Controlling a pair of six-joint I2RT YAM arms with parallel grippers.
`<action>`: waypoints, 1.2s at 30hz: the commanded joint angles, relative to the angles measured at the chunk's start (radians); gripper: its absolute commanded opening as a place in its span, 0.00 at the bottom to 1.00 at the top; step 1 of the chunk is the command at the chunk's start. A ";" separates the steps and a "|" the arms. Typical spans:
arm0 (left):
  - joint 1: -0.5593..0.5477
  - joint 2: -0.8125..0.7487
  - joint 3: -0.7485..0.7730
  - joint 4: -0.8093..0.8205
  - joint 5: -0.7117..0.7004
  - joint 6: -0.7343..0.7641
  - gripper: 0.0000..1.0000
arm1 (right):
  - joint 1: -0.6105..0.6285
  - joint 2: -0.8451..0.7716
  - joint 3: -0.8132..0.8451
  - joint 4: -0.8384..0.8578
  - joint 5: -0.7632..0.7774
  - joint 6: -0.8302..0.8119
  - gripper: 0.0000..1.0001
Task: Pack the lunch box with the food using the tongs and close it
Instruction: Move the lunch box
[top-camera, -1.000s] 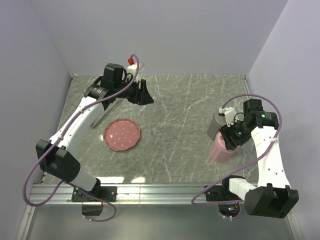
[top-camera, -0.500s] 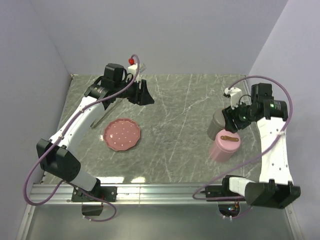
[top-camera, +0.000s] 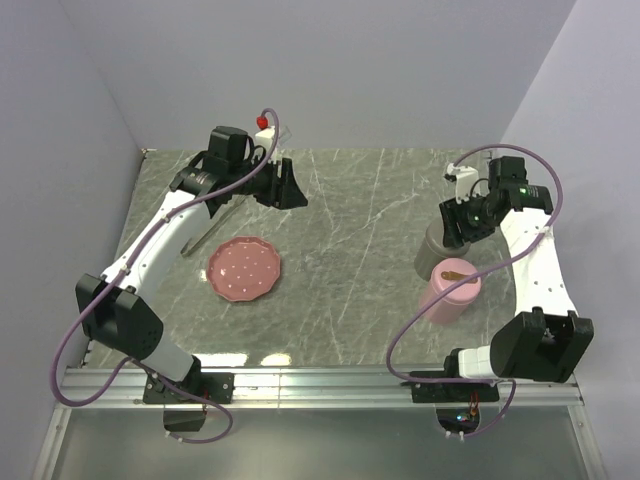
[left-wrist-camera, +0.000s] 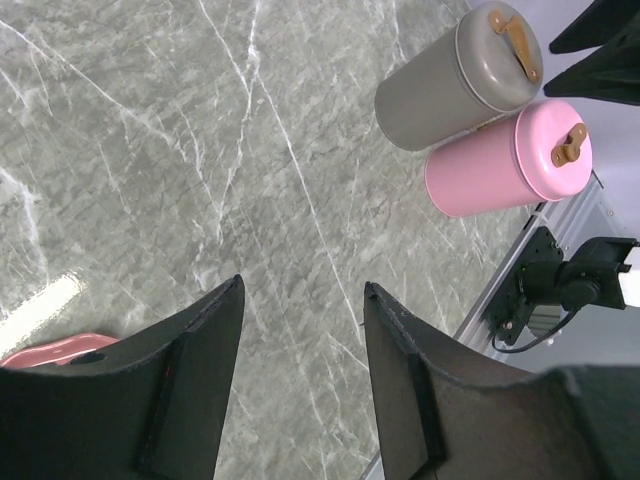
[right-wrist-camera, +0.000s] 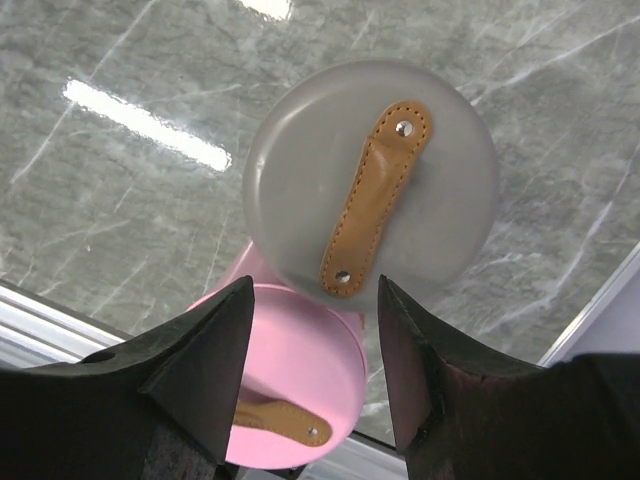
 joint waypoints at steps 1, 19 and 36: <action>0.005 0.004 0.034 0.012 0.019 -0.006 0.57 | -0.005 0.006 -0.038 0.064 0.022 0.011 0.59; 0.037 -0.008 0.034 -0.011 0.016 0.001 0.59 | -0.005 -0.037 0.110 0.043 -0.013 0.029 0.63; 0.294 -0.155 -0.067 -0.067 0.065 0.017 0.99 | 0.470 -0.039 0.183 0.222 -0.097 0.347 0.85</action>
